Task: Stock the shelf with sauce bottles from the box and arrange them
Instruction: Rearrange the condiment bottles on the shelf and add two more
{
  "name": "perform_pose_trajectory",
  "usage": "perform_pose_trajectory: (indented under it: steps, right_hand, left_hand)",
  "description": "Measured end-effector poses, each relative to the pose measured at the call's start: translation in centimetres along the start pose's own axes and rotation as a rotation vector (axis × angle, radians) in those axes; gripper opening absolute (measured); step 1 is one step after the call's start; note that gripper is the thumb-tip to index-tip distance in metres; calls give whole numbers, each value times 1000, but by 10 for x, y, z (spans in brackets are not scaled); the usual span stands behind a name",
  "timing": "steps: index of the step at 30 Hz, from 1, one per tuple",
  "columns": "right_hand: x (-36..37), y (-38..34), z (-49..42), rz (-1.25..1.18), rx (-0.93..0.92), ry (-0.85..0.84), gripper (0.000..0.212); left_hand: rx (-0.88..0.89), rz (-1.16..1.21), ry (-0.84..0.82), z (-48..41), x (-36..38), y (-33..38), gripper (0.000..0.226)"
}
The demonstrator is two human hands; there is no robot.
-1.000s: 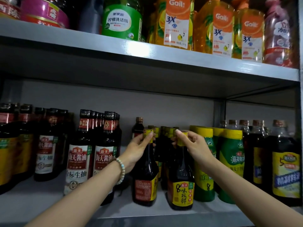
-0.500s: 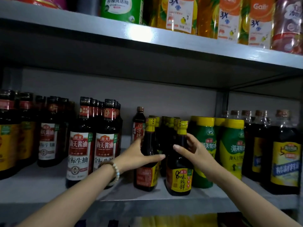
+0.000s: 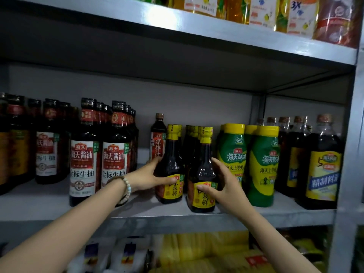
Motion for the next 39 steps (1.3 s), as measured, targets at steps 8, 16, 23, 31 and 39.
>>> perform_pose_trajectory:
  steps: [8,16,23,31,39]
  right_hand:
    - [-2,5,0,-14,-6,22,82]
    - [-1,7,-3,24,-6,38,93]
    - [-1,8,-3,35,-26,70,94]
    - [-1,7,-4,44,-40,91,93]
    - [-14,8,2,64,-110,128,87]
  left_hand:
    - [50,-21,68,-12,0,-5,85]
    - [41,-91,57,-28,6,-10,84]
    - [27,-68,23,-39,6,-18,86]
    - [63,-62,28,-39,8,-16,82]
    - [436,-35,342,9,14,42,65]
Point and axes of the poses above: each hand's wrist, its own z-axis away from the middle knuckle, its own x-axis out of the palm, y = z × x, the point moved 5 cm from there along -z, towards the middle knuckle, and after that the axes turned 9 degrees about -y, right-handed, at the moved point
